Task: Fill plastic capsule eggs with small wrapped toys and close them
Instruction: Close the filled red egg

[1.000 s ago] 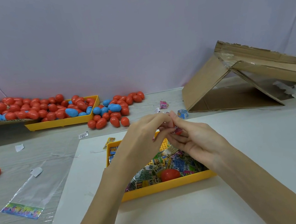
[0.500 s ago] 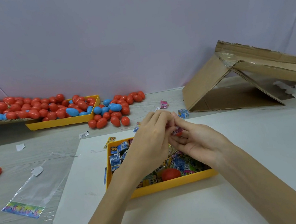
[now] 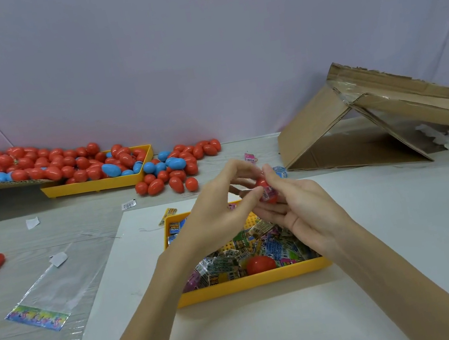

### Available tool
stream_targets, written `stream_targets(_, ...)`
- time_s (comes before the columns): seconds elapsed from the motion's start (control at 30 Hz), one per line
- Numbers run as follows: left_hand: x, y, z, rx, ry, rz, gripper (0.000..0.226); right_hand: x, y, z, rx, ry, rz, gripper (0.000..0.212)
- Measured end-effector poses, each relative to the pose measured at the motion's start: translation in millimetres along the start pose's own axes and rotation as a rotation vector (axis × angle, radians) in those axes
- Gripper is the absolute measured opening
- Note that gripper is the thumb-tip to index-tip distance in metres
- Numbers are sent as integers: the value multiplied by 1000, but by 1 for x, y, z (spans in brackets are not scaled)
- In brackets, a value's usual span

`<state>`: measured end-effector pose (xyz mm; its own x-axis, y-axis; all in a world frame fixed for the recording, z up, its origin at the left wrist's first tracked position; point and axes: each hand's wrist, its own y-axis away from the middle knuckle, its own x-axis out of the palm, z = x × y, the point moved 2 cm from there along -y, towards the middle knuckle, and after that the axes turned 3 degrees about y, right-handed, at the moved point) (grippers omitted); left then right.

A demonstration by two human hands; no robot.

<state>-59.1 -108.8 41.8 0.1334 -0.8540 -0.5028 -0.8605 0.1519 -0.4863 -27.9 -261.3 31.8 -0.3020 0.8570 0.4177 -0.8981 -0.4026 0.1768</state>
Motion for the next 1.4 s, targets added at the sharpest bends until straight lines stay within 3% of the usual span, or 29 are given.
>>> stream_targets(0.1,-2,-1,1,-9,18,-1,29,1,1,3,-19,62,16,48)
stream_targets(0.27,-14,-3,1,-99,296,-164,27,4,4,14,-122,70,171,40)
stream_targets(0.4,-24,-2,2,-130,442,-174,33,6,9,19,-189,136,231,39)
stream_targets(0.7,-15,-2,-1,-119,580,-256,23,6,14,23,-374,304,167,29)
stream_targets(0.87,-9,-4,-5,-139,565,-350,21,6,11,20,-542,561,9,36)
stream_targets(1.03,-14,-4,-9,-125,601,-374,19,11,16,18,-691,604,-82,41)
stream_targets(1.13,-15,-4,-10,-114,599,-335,20,11,17,20,-709,571,-118,24)
stream_targets(1.4,-14,-4,-6,-98,595,-330,26,8,17,21,-626,527,-94,14)
